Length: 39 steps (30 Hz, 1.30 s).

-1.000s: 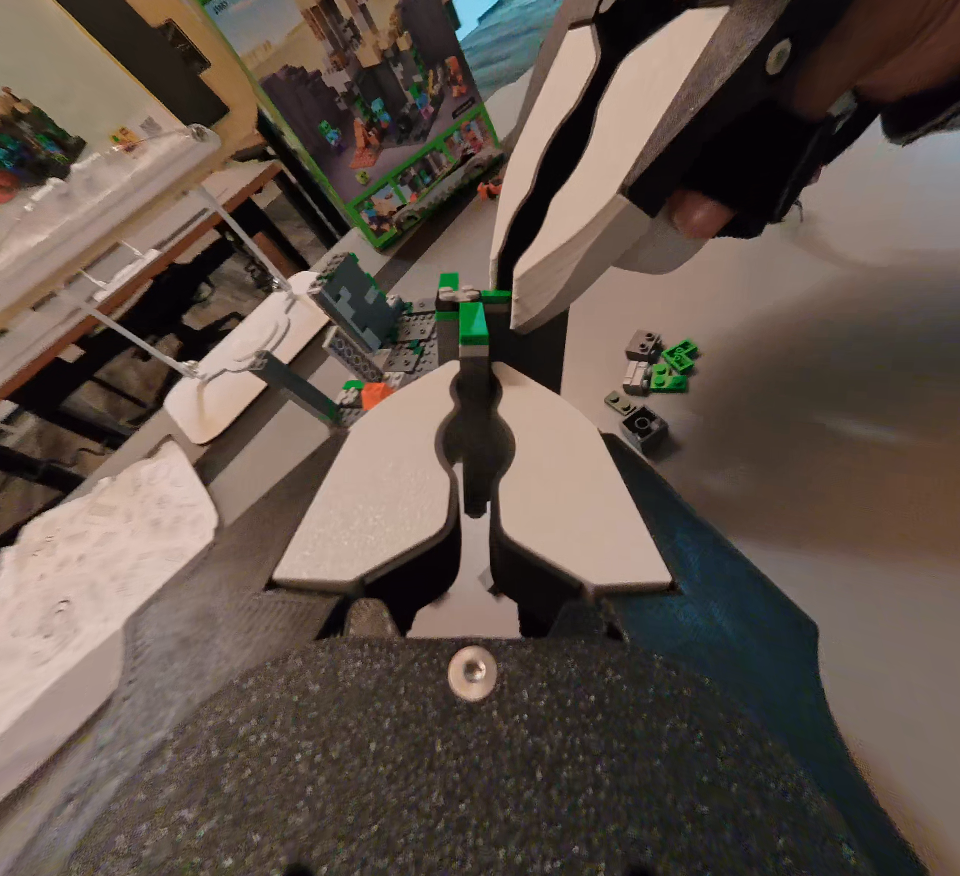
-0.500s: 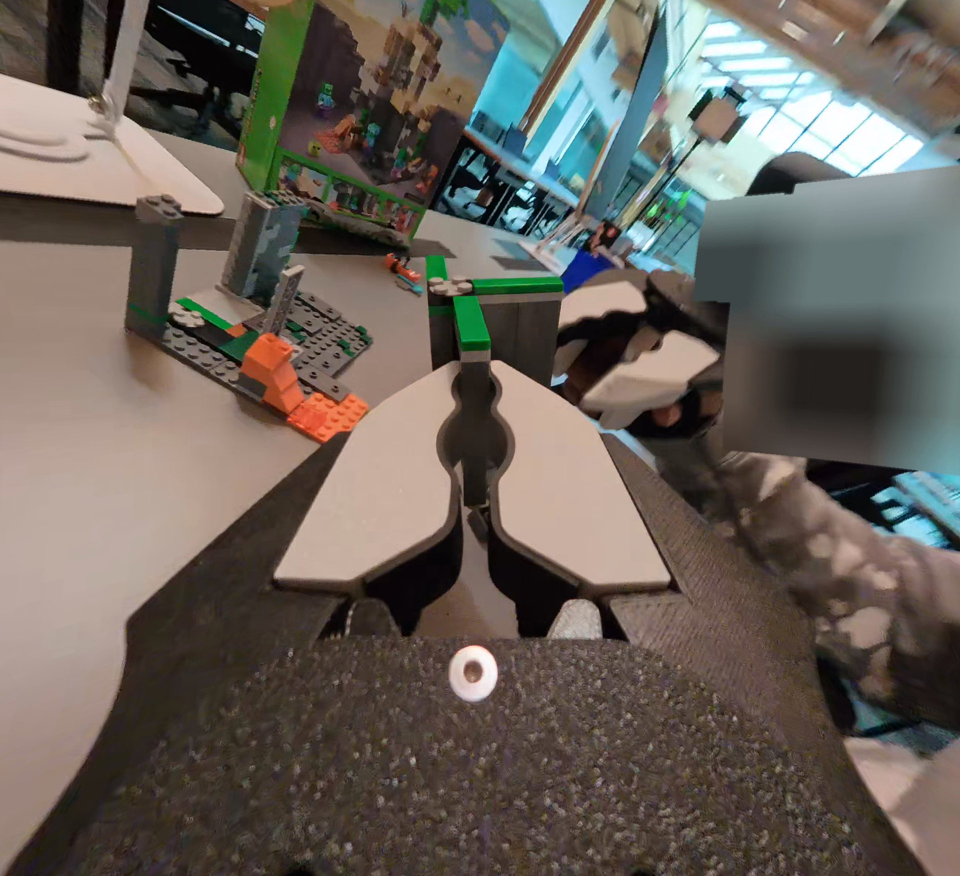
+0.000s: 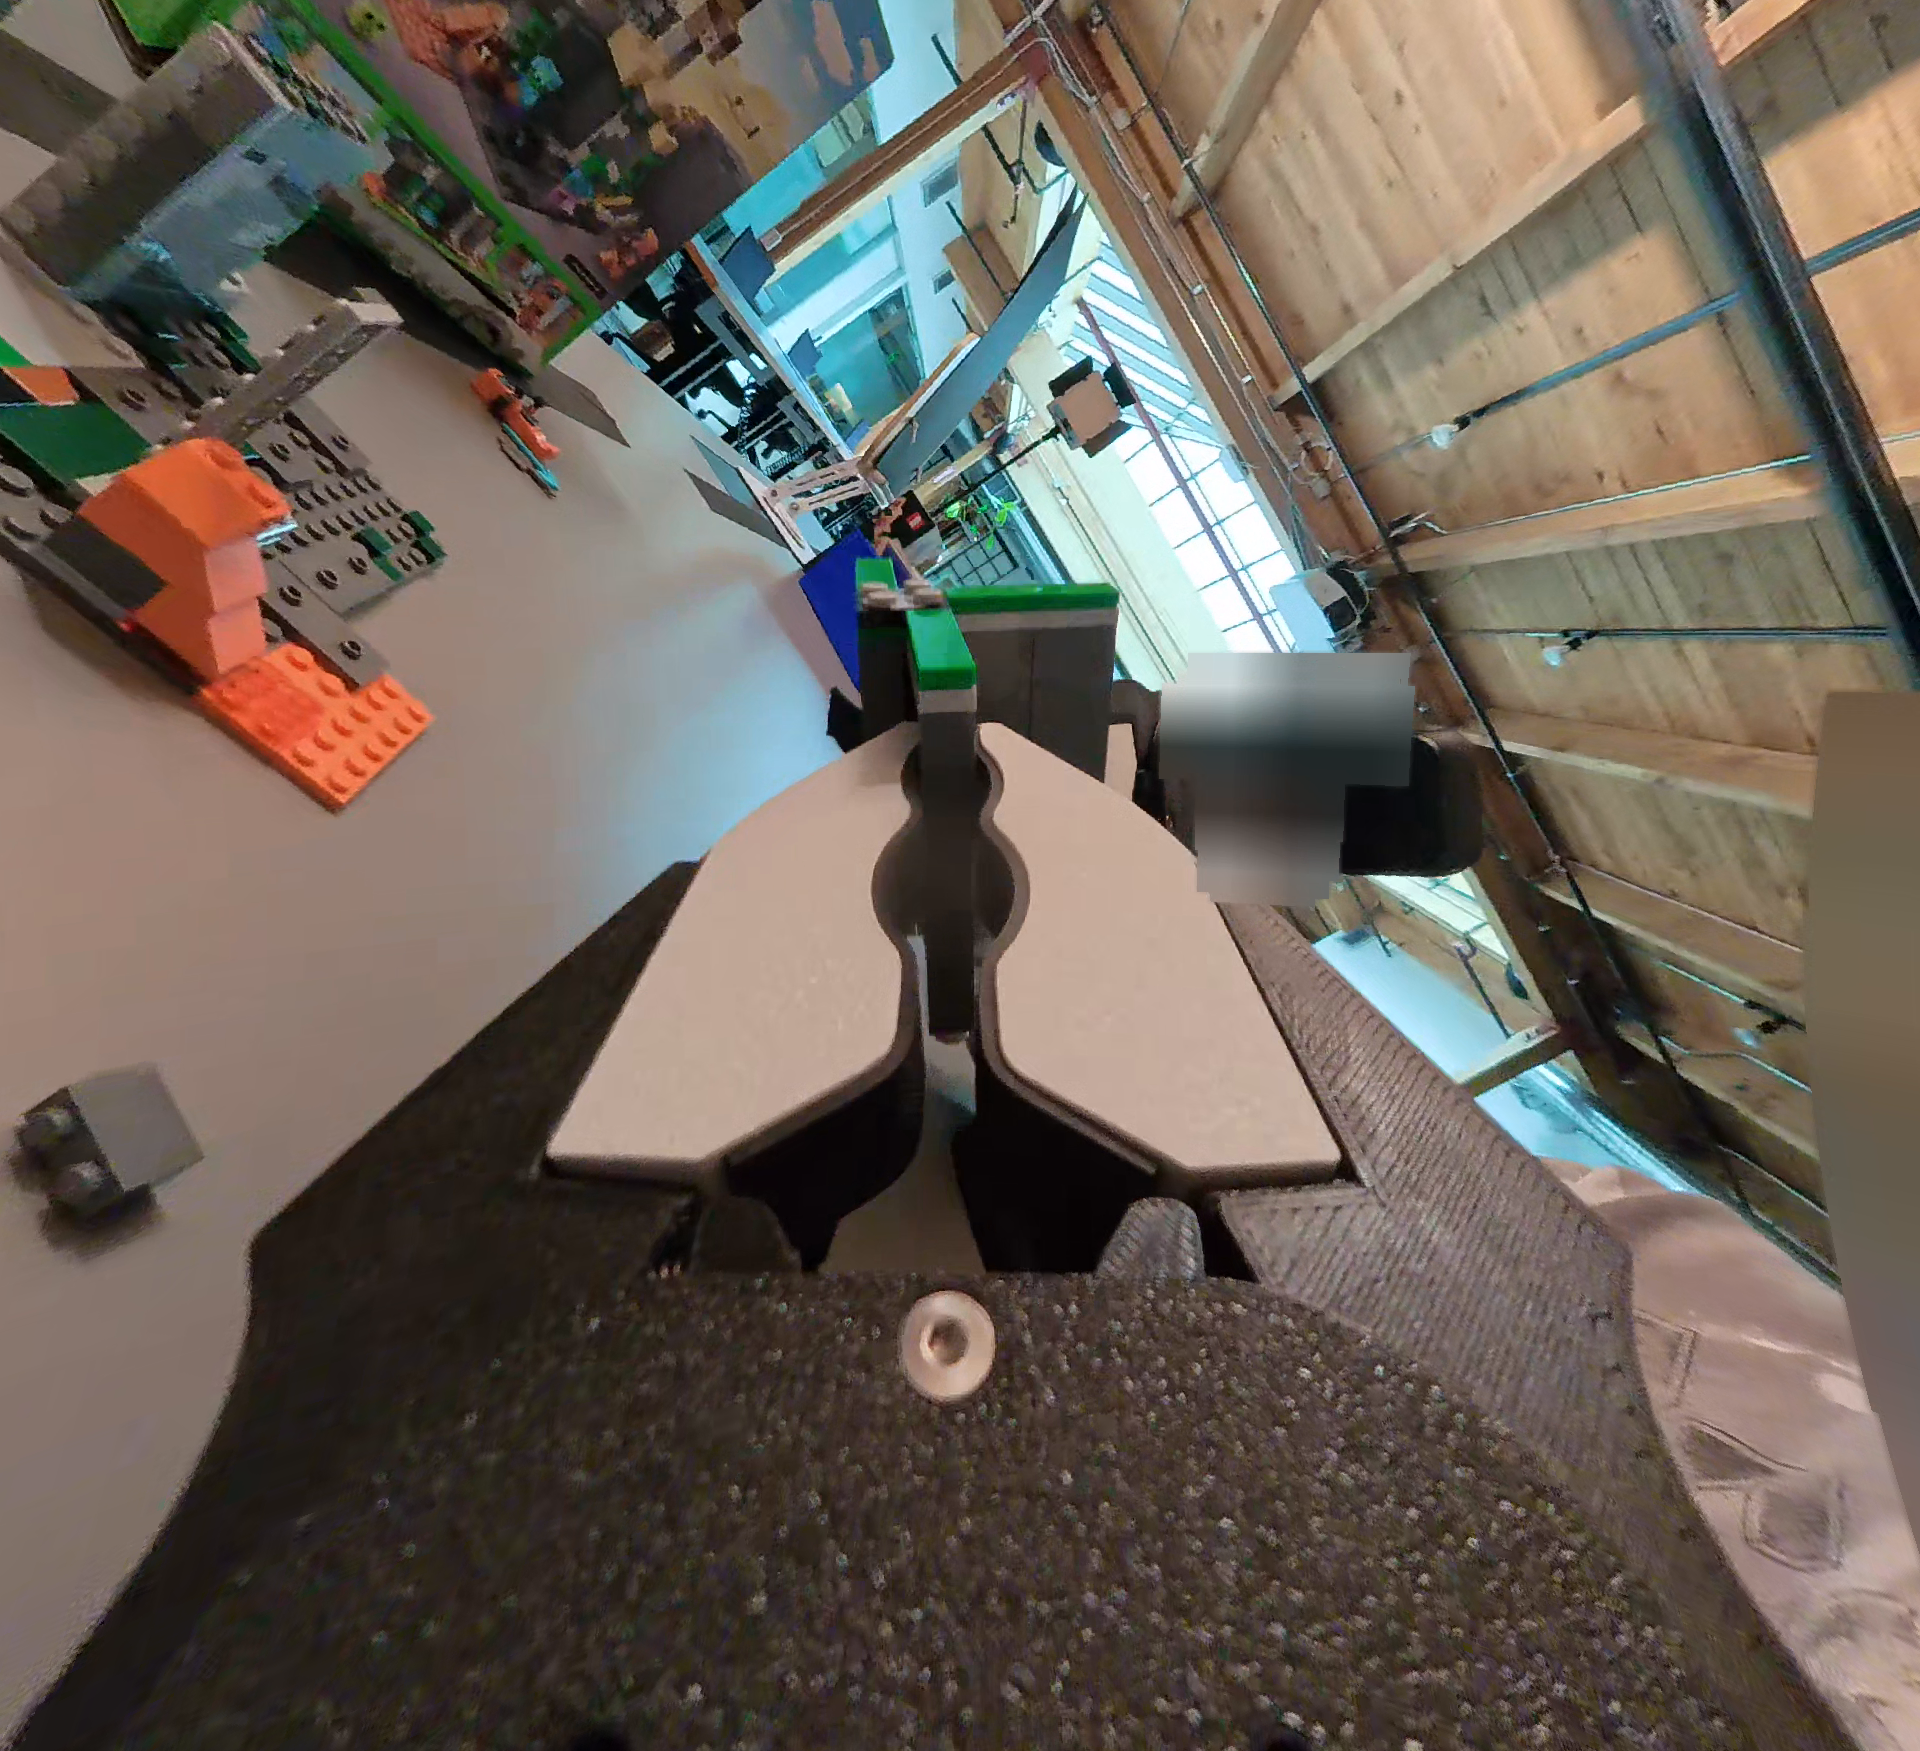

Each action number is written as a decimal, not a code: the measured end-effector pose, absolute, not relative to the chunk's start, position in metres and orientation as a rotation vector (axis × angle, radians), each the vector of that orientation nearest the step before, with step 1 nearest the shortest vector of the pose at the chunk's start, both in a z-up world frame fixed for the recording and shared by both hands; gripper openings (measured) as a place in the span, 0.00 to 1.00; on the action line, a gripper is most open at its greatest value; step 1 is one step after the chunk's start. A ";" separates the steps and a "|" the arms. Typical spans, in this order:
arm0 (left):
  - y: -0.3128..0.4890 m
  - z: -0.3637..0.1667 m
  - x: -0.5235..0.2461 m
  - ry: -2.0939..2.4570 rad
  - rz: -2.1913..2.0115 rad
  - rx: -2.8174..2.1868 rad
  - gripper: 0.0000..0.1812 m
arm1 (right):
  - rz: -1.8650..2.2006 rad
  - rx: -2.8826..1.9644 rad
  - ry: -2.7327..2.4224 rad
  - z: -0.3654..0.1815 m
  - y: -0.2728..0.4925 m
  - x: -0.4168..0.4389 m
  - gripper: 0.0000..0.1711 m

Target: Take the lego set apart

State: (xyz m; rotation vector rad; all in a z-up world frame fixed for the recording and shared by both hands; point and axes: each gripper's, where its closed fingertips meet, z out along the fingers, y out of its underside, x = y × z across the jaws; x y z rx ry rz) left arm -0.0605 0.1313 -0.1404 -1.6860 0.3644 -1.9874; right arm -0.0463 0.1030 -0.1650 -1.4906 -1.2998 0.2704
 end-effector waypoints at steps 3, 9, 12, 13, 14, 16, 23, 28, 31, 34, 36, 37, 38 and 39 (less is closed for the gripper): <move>0.130 -0.147 -0.057 0.392 -1.932 -1.729 0.03 | 0.308 -1.524 -1.367 -0.174 0.096 -0.047 0.05; 0.132 -0.164 -0.056 0.492 -1.794 -1.826 0.07 | 0.390 -1.603 -1.458 -0.187 0.084 -0.038 0.02; 0.134 -0.167 -0.060 0.530 -1.719 -1.841 0.07 | 0.491 -1.642 -1.456 -0.188 0.079 -0.037 0.02; 0.135 -0.166 -0.061 0.548 -1.700 -1.840 0.07 | 0.539 -1.656 -1.441 -0.188 0.077 -0.037 0.02; 0.135 -0.167 -0.063 0.565 -1.675 -1.844 0.08 | 0.596 -1.678 -1.426 -0.188 0.076 -0.036 0.02; 0.137 -0.167 -0.066 0.616 -1.598 -1.836 0.09 | 0.712 -1.738 -1.383 -0.189 0.075 -0.032 0.02; 0.124 -0.157 -0.067 0.999 -1.179 -1.615 0.16 | 1.162 -1.803 -1.161 -0.180 0.075 -0.012 0.02; 0.106 -0.165 -0.051 1.288 -0.733 -1.416 0.23 | 1.427 -1.815 -1.085 -0.179 0.066 0.003 0.03; 0.093 -0.175 -0.038 1.413 -0.587 -1.330 0.26 | 1.544 -1.799 -1.096 -0.178 0.058 0.005 0.02; 0.084 -0.183 -0.030 1.503 -0.481 -1.244 0.24 | 1.632 -1.788 -1.121 -0.176 0.052 0.004 0.02; 0.080 -0.182 -0.026 1.519 -0.442 -1.186 0.20 | 1.673 -1.814 -1.137 -0.178 0.049 0.003 0.02; 0.077 -0.181 -0.025 1.527 -0.424 -1.157 0.16 | 1.699 -1.825 -1.152 -0.180 0.047 0.002 0.03; 0.075 -0.183 -0.024 1.551 -0.403 -1.131 0.13 | 1.721 -1.831 -1.162 -0.182 0.045 0.001 0.03; 0.073 -0.186 -0.023 1.572 -0.375 -1.108 0.09 | 1.734 -1.838 -1.163 -0.184 0.045 0.000 0.02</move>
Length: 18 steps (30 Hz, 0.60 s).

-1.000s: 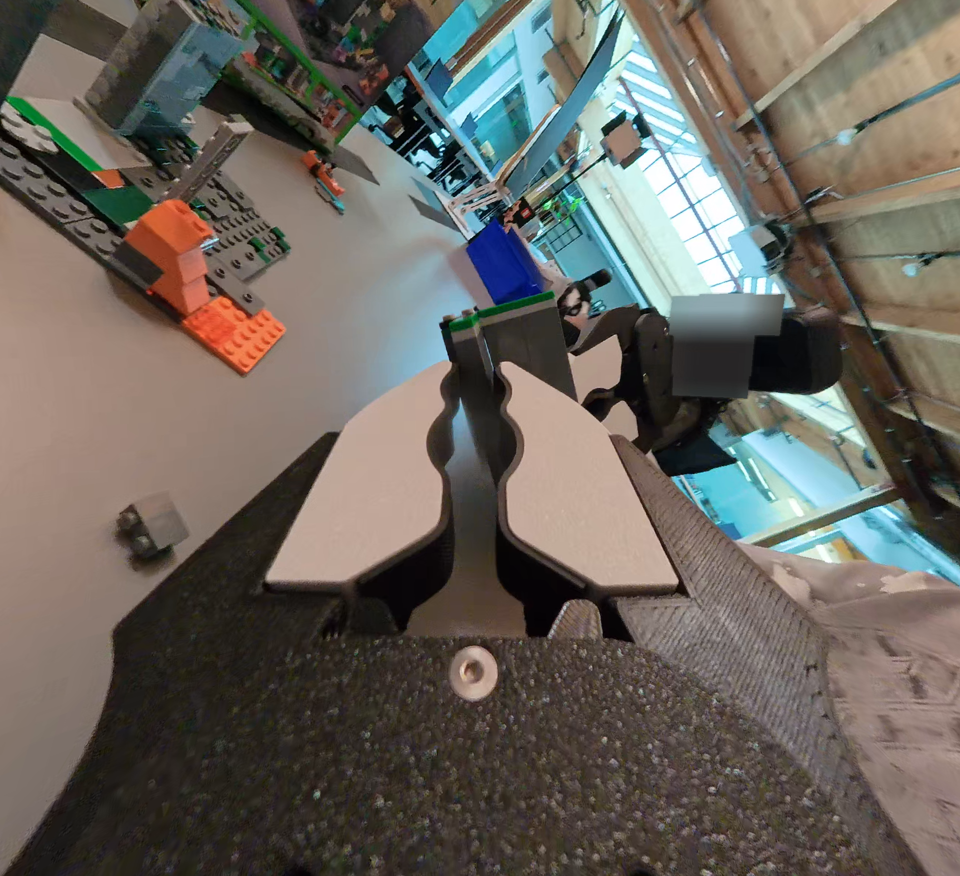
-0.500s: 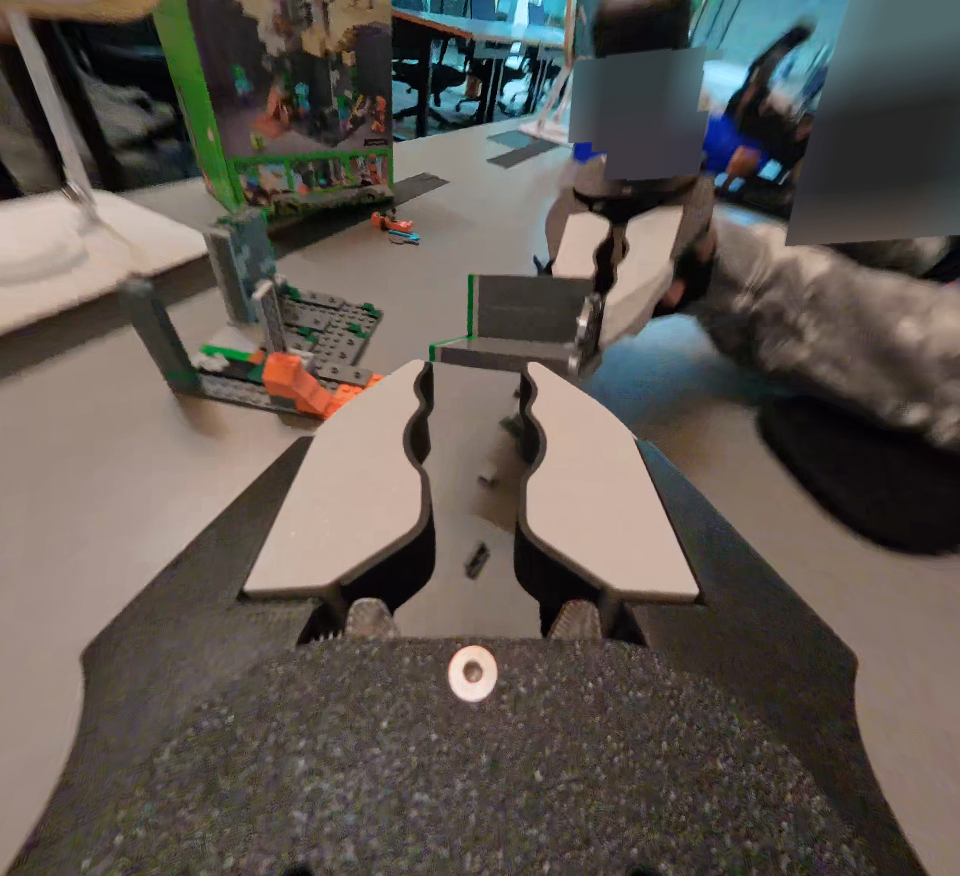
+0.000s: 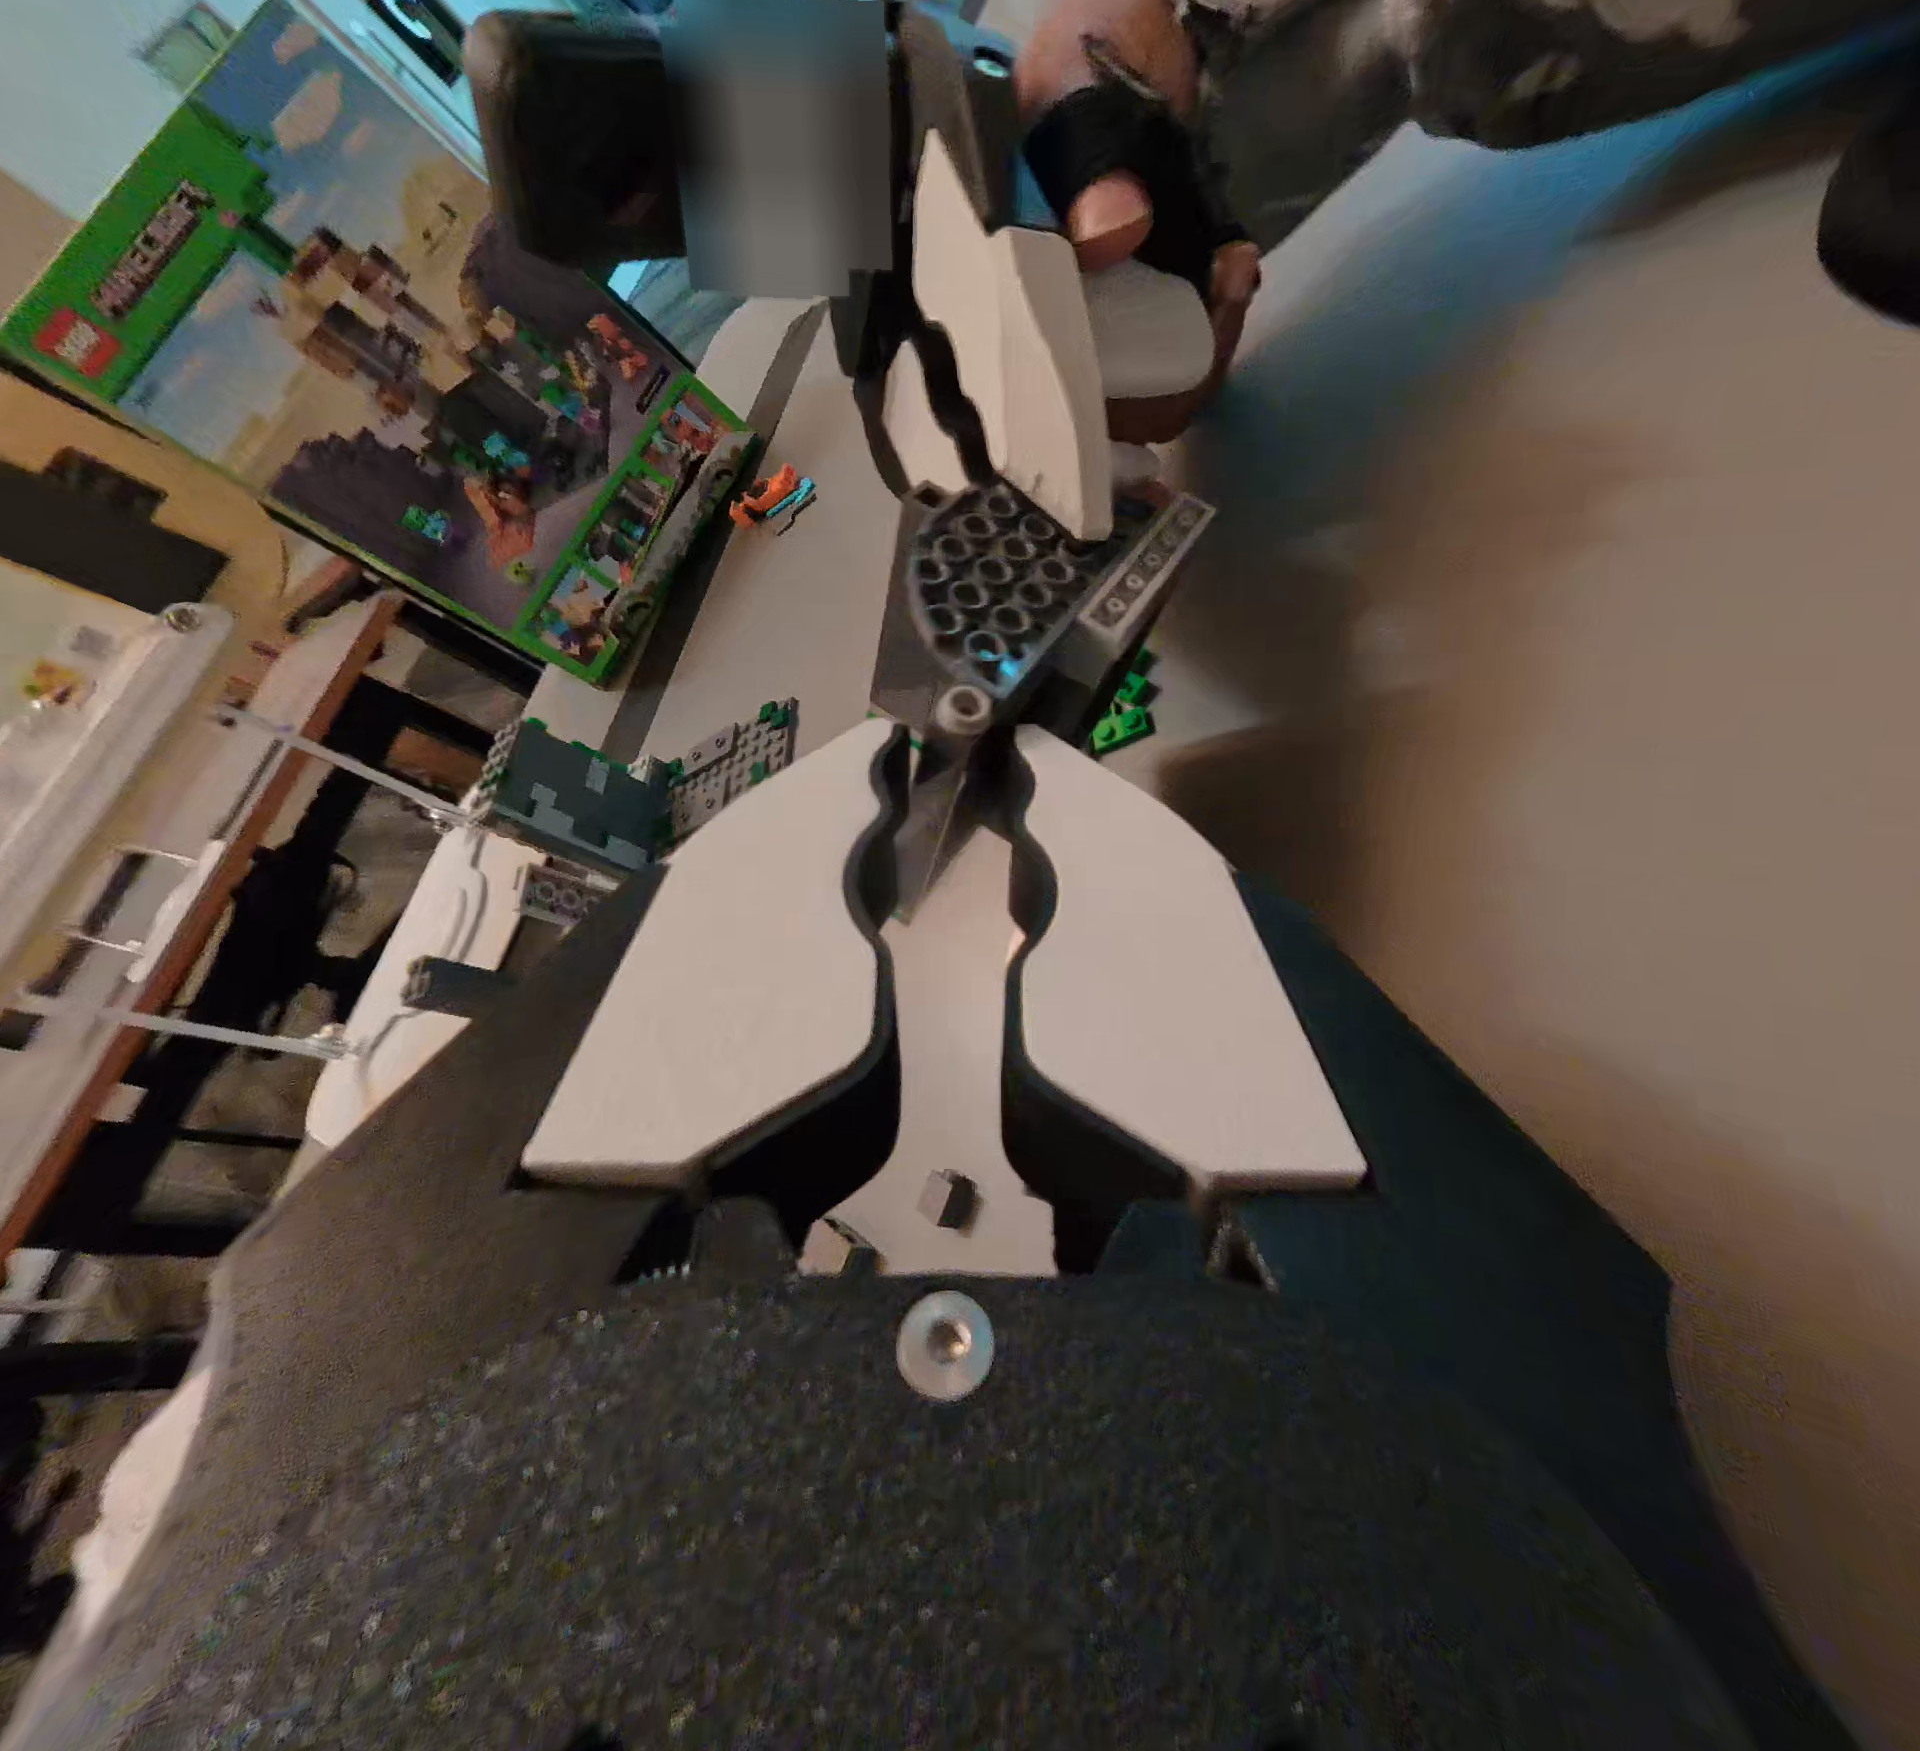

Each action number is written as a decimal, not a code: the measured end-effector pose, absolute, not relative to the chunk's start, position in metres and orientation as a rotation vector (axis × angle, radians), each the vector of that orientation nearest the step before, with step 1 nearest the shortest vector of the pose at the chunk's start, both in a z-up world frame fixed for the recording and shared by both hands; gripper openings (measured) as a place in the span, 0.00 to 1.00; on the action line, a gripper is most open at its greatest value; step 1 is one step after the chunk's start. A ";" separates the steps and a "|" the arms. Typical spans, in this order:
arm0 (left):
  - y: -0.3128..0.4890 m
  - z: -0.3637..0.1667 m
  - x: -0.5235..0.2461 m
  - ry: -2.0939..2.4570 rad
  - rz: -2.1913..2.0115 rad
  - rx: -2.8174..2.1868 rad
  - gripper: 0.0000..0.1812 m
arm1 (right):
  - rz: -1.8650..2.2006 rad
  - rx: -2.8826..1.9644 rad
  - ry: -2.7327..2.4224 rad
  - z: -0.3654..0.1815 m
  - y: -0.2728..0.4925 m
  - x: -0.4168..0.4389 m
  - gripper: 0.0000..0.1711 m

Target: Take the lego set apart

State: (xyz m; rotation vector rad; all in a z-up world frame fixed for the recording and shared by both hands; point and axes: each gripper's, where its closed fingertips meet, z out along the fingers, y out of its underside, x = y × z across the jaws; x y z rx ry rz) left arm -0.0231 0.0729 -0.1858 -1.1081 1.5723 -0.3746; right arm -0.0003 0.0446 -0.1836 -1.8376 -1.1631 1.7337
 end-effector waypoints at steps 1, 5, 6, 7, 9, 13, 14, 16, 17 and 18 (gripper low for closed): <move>0.073 -0.189 -0.023 1.587 -0.343 -1.095 0.09 | 1.741 -1.849 -1.164 -0.186 0.045 0.000 0.02; 0.072 -0.198 -0.024 1.642 -0.342 -1.125 0.07 | 1.709 -1.854 -1.160 -0.188 0.049 0.001 0.03; 0.072 -0.200 -0.024 1.640 -0.372 -1.160 0.06 | 1.681 -1.835 -1.142 -0.184 0.053 0.002 0.03; 0.071 -0.200 -0.023 1.633 -0.424 -1.195 0.06 | 1.647 -1.819 -1.139 -0.180 0.055 0.003 0.03; 0.071 -0.204 -0.023 1.629 -0.483 -1.257 0.05 | 1.529 -1.813 -1.159 -0.178 0.060 0.003 0.05; 0.074 -0.199 -0.024 1.545 -0.636 -1.352 0.06 | 1.351 -1.739 -1.178 -0.168 0.066 0.000 0.05; 0.075 -0.196 -0.024 1.526 -0.668 -1.365 0.06 | 1.327 -1.719 -1.177 -0.165 0.066 -0.001 0.05; 0.075 -0.197 -0.025 1.522 -0.692 -1.397 0.06 | 1.263 -1.708 -1.192 -0.163 0.068 -0.003 0.05; 0.076 -0.198 -0.026 1.521 -0.685 -1.400 0.06 | 1.231 -1.709 -1.199 -0.163 0.069 -0.004 0.05; 0.077 -0.198 -0.026 1.519 -0.683 -1.404 0.06 | 1.212 -1.704 -1.201 -0.162 0.070 -0.005 0.05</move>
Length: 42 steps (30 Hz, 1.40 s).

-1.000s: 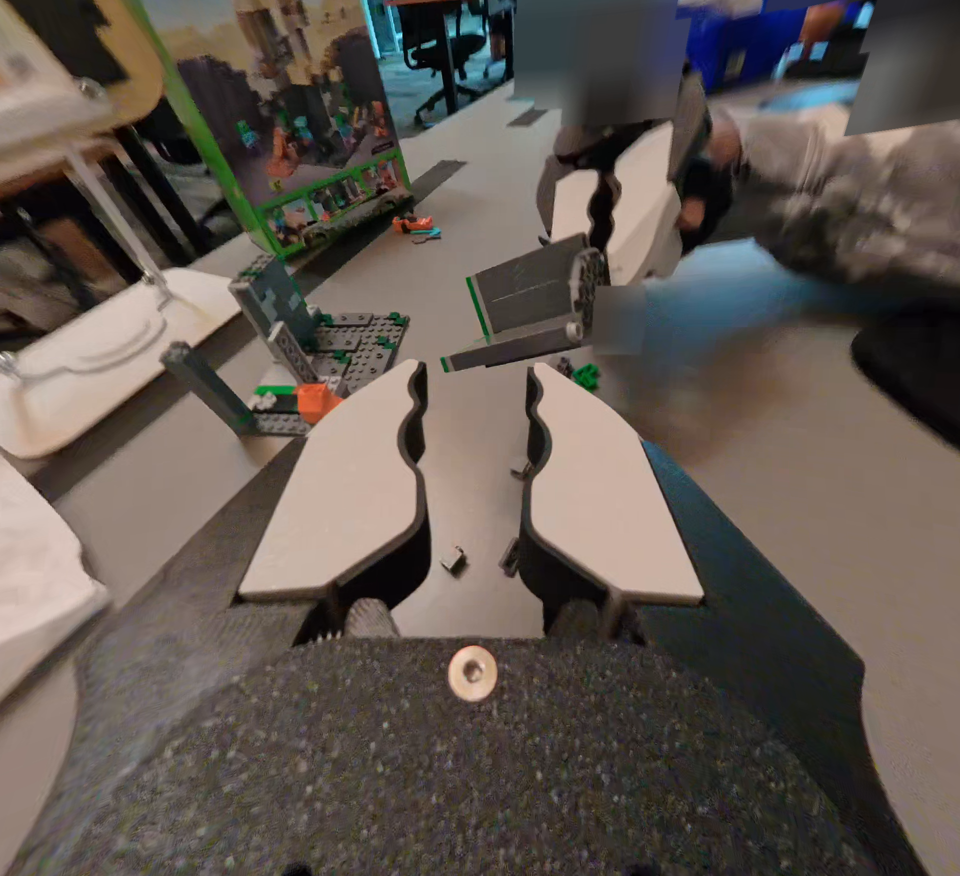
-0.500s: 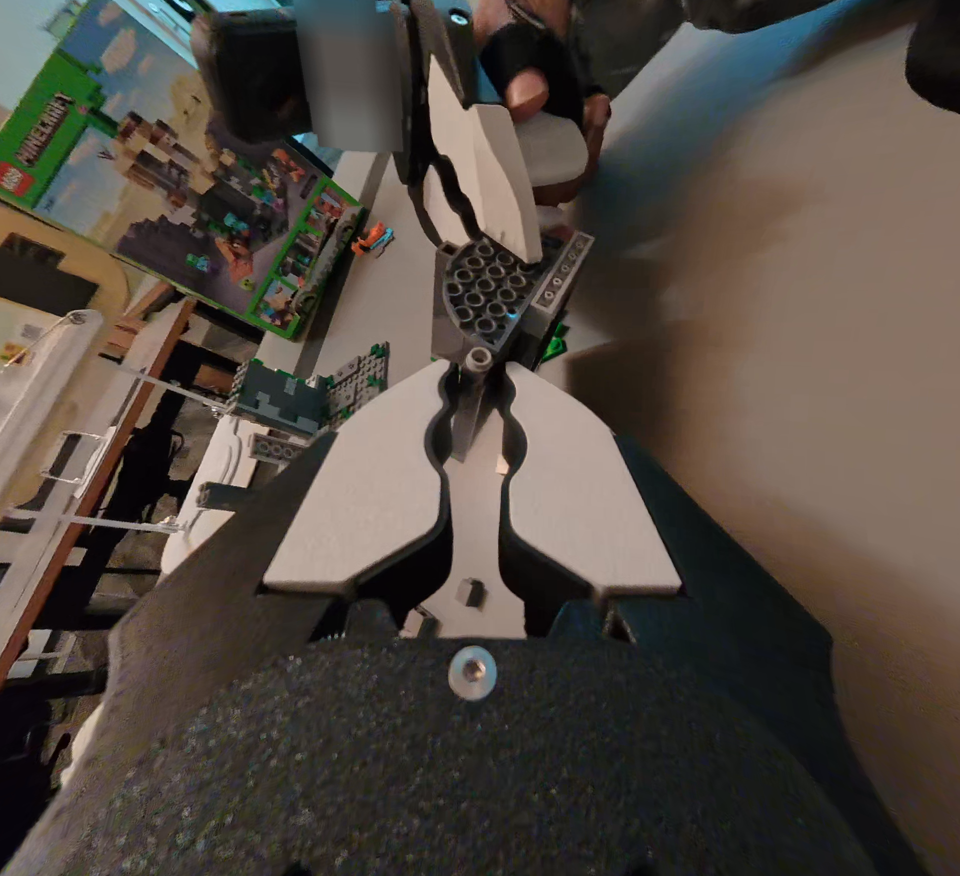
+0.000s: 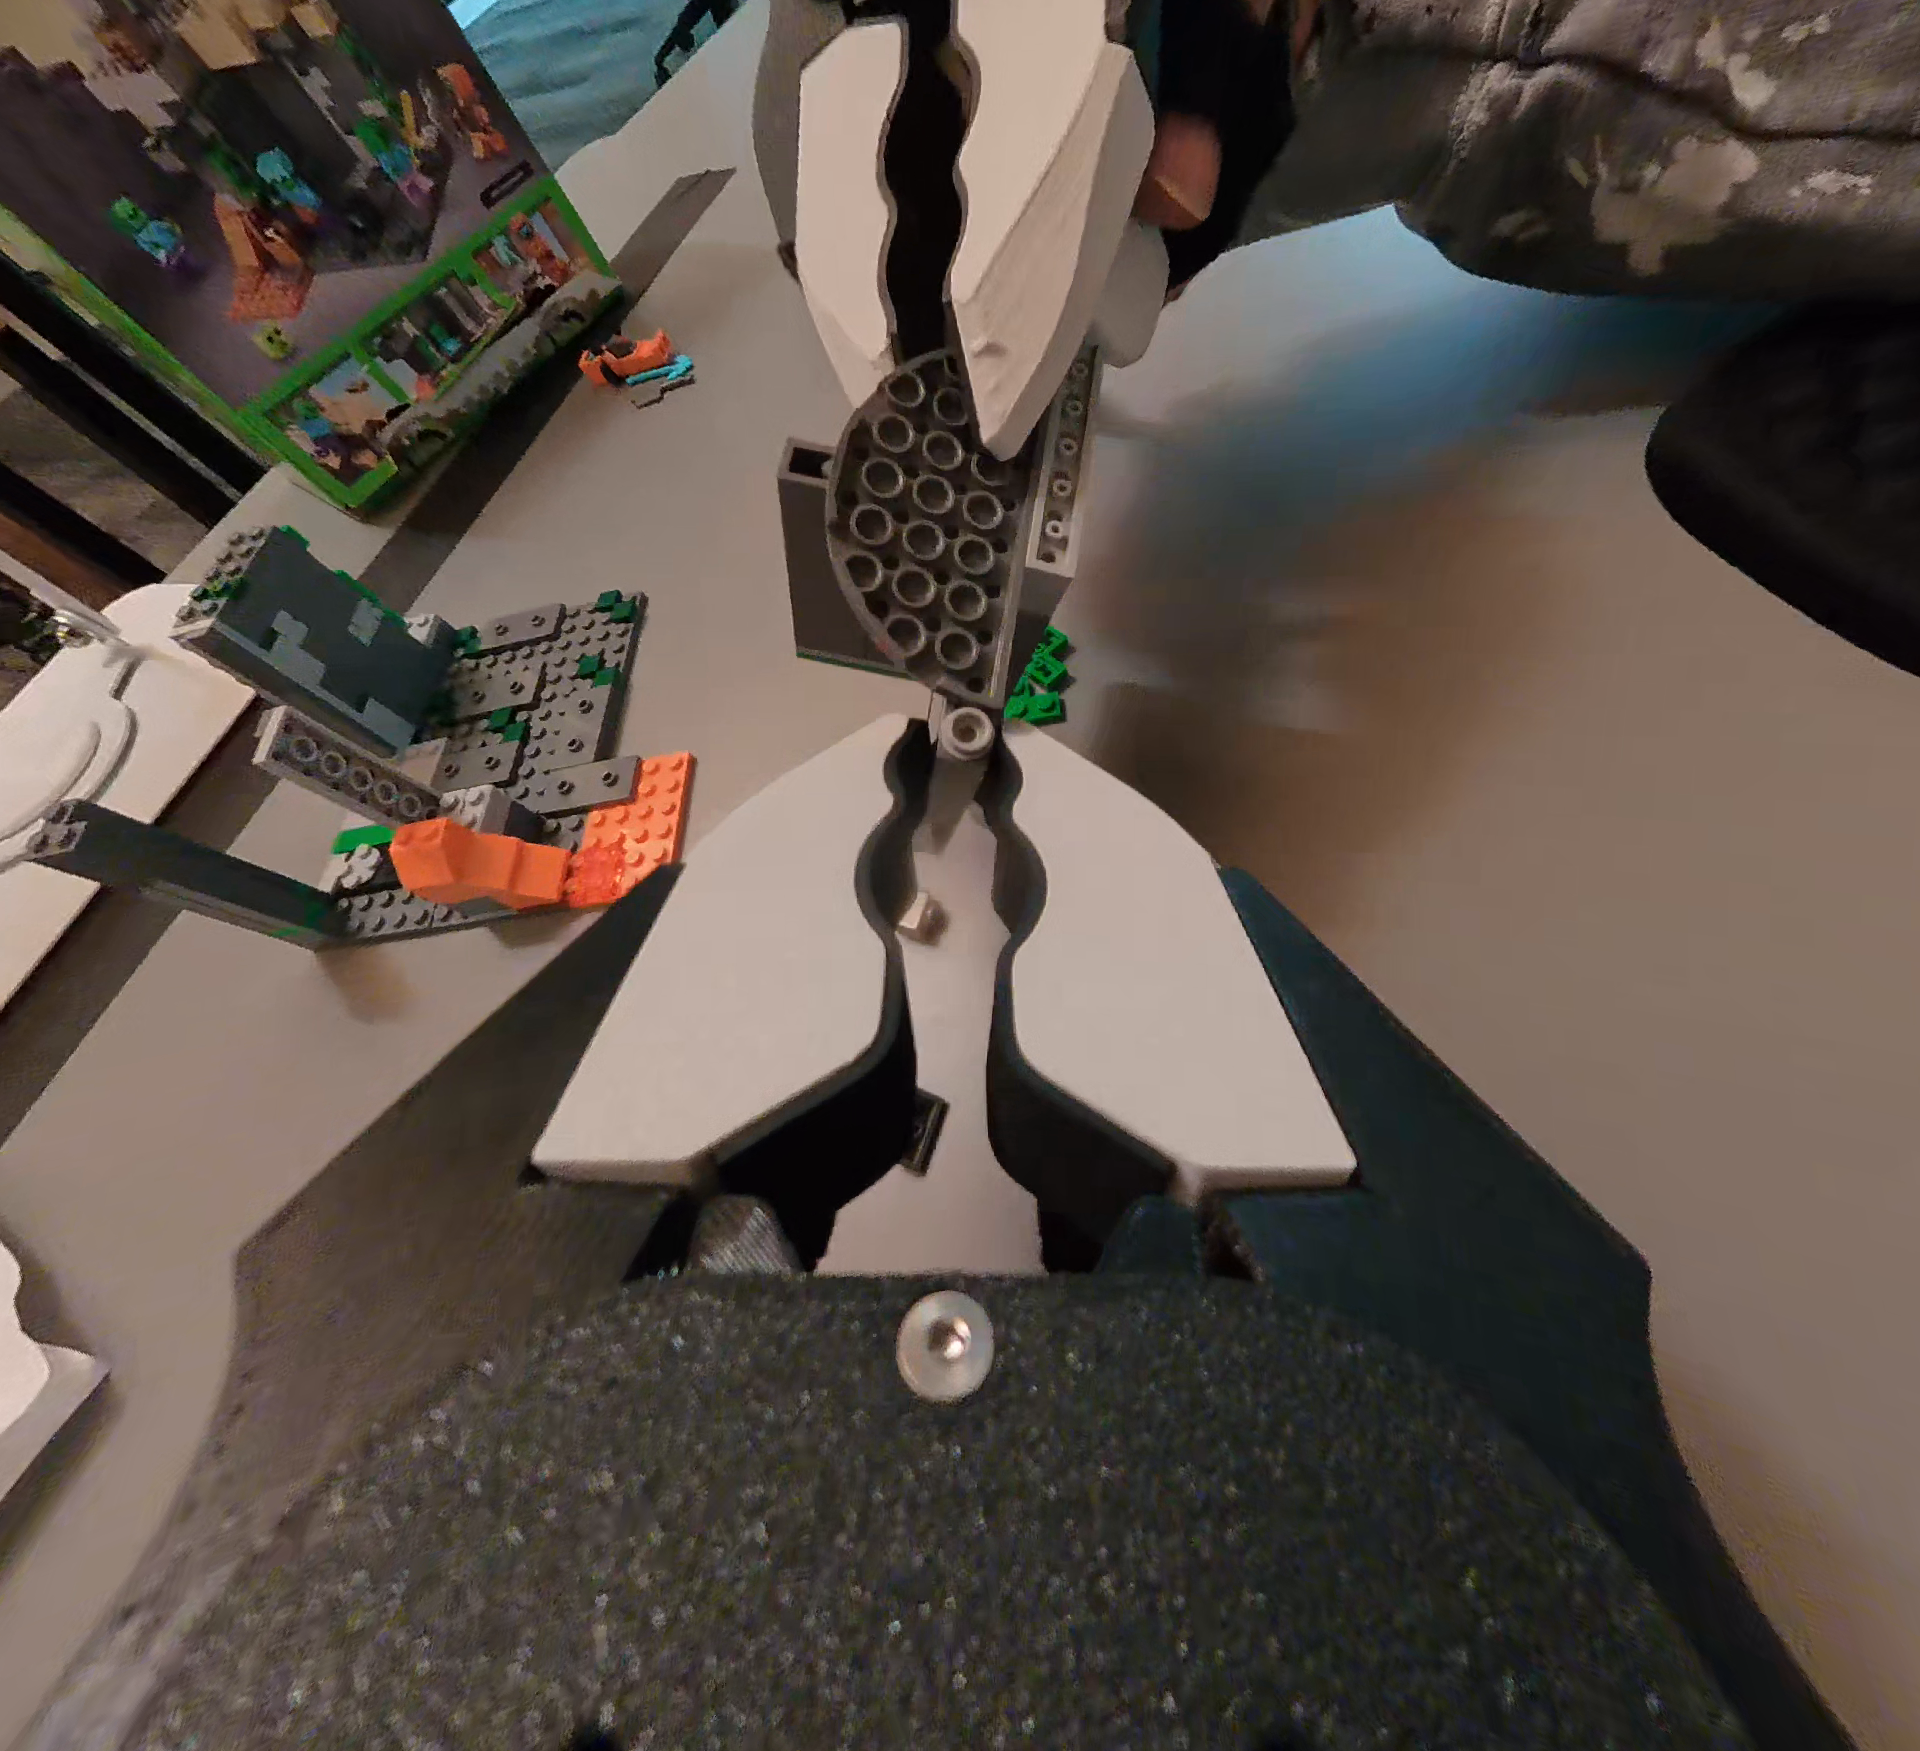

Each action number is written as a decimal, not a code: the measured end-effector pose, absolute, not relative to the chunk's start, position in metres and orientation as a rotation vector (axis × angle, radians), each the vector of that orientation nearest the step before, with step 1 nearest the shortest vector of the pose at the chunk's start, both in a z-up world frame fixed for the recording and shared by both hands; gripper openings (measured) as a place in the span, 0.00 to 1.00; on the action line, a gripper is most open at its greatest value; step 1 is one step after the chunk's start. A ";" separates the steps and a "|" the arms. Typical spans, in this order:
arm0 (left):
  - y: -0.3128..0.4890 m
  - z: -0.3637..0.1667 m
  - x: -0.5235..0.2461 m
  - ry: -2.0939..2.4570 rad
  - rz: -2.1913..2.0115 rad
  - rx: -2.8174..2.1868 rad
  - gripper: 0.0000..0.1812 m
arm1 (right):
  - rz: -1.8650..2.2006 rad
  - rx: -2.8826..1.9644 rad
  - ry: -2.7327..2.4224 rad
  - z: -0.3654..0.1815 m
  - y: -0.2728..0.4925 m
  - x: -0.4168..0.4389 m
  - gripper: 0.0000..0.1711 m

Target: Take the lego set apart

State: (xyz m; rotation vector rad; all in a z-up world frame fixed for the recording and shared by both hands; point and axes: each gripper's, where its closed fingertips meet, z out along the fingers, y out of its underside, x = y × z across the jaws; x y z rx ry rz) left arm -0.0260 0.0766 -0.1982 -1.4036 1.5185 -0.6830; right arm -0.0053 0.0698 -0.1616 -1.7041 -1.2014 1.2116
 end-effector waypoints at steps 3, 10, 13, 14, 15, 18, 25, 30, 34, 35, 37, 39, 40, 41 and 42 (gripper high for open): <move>0.080 -0.220 -0.029 1.593 -0.599 -1.492 0.05 | 1.248 -1.568 -1.130 -0.132 0.071 -0.003 0.03; 0.087 -0.168 -0.031 1.429 -0.589 -1.336 0.05 | 1.078 -1.581 -1.186 -0.123 0.065 -0.004 0.03; 0.094 -0.175 -0.037 1.407 -0.532 -1.357 0.05 | 1.118 -1.535 -1.054 -0.111 0.079 0.006 0.03; 0.099 -0.175 -0.038 1.385 -0.518 -1.368 0.05 | 1.098 -1.547 -1.014 -0.112 0.085 0.012 0.03; 0.105 -0.174 -0.041 1.360 -0.510 -1.385 0.05 | 1.055 -1.576 -0.980 -0.116 0.092 0.019 0.03; 0.126 -0.179 -0.052 1.285 -0.463 -1.454 0.05 | 0.828 -1.722 -0.975 -0.142 0.109 0.036 0.03; 0.151 -0.177 -0.073 1.148 -0.419 -1.537 0.05 | 0.427 -1.901 -1.225 -0.200 0.115 0.032 0.03; 0.153 -0.177 -0.076 1.129 -0.438 -1.545 0.04 | 0.214 -1.923 -1.447 -0.232 0.107 0.016 0.08; 0.151 -0.177 -0.075 1.147 -0.438 -1.536 0.04 | 0.374 -1.970 -1.503 -0.244 0.090 0.002 0.10; 0.150 -0.177 -0.075 1.151 -0.442 -1.529 0.04 | 0.437 -1.979 -1.487 -0.241 0.087 0.001 0.11; 0.148 -0.175 -0.074 1.160 -0.452 -1.515 0.05 | 0.541 -1.956 -1.413 -0.228 0.087 0.000 0.13; 0.146 -0.176 -0.072 1.171 -0.460 -1.505 0.05 | 0.583 -1.905 -1.305 -0.209 0.095 0.003 0.13; 0.145 -0.176 -0.071 1.179 -0.460 -1.504 0.05 | 0.567 -1.886 -1.255 -0.201 0.101 0.007 0.13; 0.144 -0.177 -0.070 1.188 -0.461 -1.502 0.05 | 0.549 -1.863 -1.210 -0.194 0.107 0.010 0.13; 0.142 -0.177 -0.069 1.198 -0.466 -1.493 0.05 | 0.538 -1.840 -1.170 -0.188 0.112 0.012 0.14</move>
